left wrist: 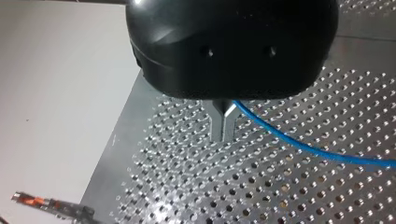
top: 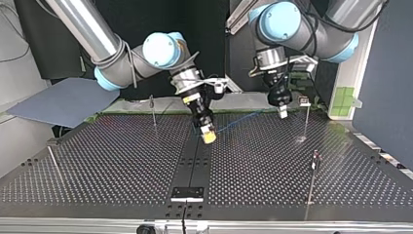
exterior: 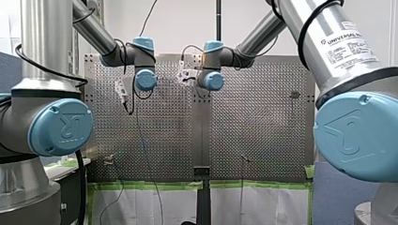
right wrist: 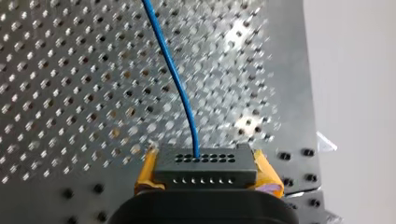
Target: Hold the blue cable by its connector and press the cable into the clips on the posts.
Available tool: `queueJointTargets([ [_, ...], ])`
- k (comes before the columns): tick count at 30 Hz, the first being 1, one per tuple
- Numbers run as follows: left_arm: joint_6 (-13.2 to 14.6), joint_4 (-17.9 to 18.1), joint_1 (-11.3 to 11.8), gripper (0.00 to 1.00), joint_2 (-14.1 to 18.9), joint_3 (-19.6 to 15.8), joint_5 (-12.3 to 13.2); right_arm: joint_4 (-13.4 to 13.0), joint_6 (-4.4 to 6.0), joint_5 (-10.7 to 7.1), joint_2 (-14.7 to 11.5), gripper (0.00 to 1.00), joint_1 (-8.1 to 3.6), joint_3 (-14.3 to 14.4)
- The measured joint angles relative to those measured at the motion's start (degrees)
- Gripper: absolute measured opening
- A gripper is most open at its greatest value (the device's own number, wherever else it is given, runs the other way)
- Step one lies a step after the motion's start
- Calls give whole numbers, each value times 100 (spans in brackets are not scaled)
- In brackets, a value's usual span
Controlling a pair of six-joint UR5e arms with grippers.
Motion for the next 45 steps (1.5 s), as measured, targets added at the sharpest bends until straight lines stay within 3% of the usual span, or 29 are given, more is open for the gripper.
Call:
queueJointTargets([
  [10,-256,-128,352,0,57,153,274,120,0,12,122,2,142,-369],
  [26,-384,-325,1119,0,669,187,1035,186,17,65,182,2,315,-769],
  [38,-528,-387,1673,0,661,411,1510,189,35,68,195,2,359,-948],
  [45,-575,-534,1823,0,547,738,1677,189,35,69,193,2,366,-1014],
])
